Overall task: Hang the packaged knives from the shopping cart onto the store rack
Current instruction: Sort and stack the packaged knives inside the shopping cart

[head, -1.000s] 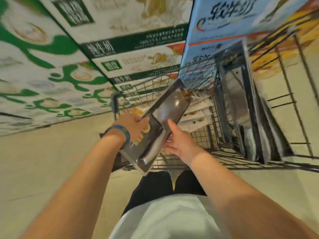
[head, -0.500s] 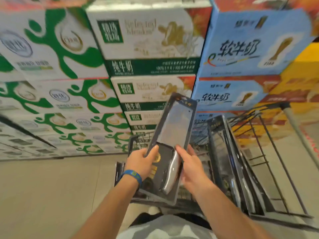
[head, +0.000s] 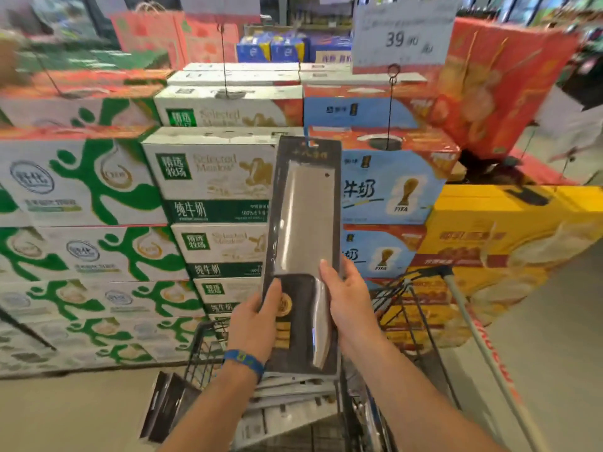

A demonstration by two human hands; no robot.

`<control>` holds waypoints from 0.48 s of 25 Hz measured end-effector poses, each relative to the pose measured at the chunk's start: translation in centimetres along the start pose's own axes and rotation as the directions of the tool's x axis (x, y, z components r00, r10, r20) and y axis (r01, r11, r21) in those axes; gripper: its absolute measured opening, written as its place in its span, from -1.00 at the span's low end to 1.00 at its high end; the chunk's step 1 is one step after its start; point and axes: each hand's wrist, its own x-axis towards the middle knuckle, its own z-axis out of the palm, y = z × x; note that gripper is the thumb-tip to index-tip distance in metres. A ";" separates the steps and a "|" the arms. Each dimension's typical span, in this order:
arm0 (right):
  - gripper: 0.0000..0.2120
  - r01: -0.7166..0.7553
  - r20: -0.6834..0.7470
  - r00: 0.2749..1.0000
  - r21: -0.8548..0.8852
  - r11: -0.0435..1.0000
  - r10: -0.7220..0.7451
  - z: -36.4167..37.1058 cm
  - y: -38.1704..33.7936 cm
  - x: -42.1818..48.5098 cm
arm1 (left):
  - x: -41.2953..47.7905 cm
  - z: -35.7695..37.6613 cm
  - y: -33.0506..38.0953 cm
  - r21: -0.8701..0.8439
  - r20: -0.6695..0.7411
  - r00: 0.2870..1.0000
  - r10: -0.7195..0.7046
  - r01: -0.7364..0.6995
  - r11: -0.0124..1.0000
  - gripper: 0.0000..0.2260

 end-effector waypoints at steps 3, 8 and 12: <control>-0.69 0.151 -0.111 0.982 -0.045 0.987 -0.155 -1.7 -2.9 0.5 | -0.4 2.0 2.8 -0.083 0.111 0.992 0.056 -0.047 0.995 -0.46; -0.59 0.220 -0.205 0.946 -0.166 0.961 -0.252 -5.2 -5.5 0.3 | 1.3 5.5 9.0 -0.482 0.294 0.954 0.062 0.092 0.871 -0.65; -0.42 0.229 -0.209 0.936 -0.254 0.940 -0.284 -8.2 -5.4 -0.8 | 1.7 8.7 11.2 -0.496 0.316 0.937 0.147 0.032 0.867 -0.91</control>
